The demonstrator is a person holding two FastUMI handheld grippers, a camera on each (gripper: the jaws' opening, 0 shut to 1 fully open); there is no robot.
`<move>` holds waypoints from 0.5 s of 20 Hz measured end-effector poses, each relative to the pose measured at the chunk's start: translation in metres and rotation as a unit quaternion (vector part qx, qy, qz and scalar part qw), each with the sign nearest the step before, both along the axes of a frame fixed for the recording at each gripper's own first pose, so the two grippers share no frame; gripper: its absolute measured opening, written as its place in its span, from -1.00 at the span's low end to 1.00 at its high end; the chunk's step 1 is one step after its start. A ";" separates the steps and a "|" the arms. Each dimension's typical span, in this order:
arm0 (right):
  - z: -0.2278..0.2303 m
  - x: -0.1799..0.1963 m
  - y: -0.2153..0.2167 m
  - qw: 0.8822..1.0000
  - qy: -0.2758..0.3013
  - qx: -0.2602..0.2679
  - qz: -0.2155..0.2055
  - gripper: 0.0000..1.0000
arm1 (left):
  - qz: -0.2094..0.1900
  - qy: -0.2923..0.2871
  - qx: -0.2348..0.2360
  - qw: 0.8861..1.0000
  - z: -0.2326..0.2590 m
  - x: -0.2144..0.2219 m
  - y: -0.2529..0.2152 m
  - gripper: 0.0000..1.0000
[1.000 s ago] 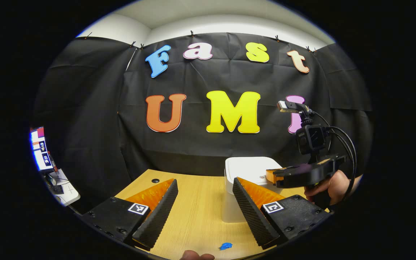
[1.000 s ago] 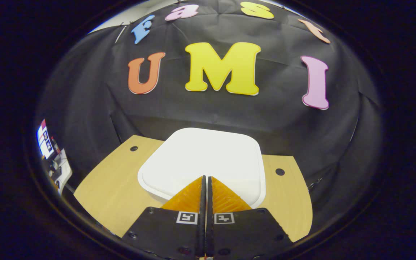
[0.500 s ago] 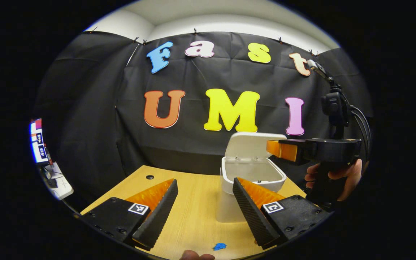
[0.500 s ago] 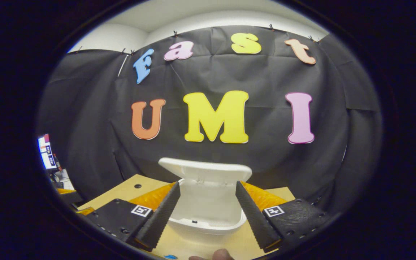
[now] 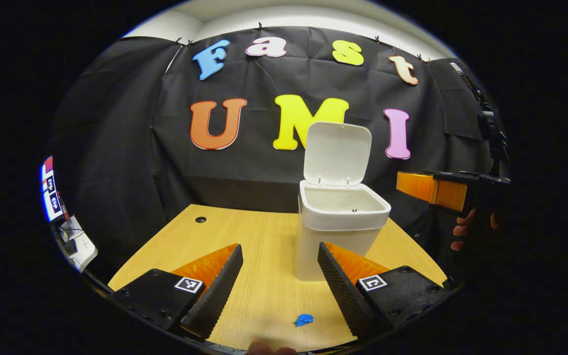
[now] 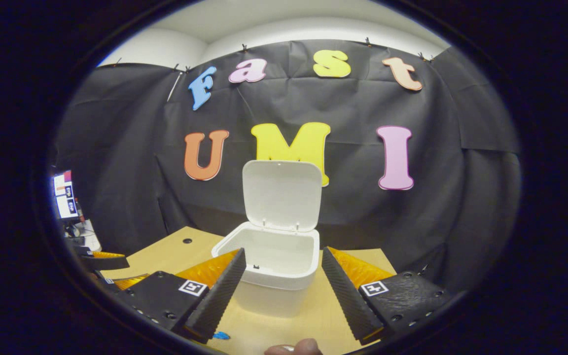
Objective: Press the lid of the desktop garbage bin to open it, pick up the crumpled paper on the desktop and throw it into the bin, then pick up the pop can on the desktop and drop it into the bin, and finally close the garbage bin lid.
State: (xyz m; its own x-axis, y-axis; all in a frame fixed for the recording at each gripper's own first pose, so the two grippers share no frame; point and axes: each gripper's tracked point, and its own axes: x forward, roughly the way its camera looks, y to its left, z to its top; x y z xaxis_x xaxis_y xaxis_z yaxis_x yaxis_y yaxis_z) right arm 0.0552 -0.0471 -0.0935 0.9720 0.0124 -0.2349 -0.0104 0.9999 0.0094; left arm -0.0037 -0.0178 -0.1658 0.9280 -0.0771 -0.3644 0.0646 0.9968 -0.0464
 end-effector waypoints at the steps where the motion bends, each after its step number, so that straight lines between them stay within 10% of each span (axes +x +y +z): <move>1: -0.007 -0.005 0.000 1.000 0.008 0.001 0.002 0.94 | -0.003 0.012 -0.001 1.000 -0.009 -0.005 0.000 0.97; 10: -0.063 -0.050 -0.018 0.997 0.070 -0.023 -0.003 0.94 | -0.028 0.139 -0.034 0.989 -0.096 -0.036 -0.034 0.95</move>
State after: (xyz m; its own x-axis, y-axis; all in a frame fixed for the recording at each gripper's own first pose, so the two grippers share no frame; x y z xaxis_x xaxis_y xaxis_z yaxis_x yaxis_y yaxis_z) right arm 0.0052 -0.0652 -0.1568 0.9297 -0.0074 -0.3682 -0.0061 0.9994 -0.0353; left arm -0.0396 -0.0523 -0.2615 0.7864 -0.1590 -0.5969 0.0957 0.9860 -0.1366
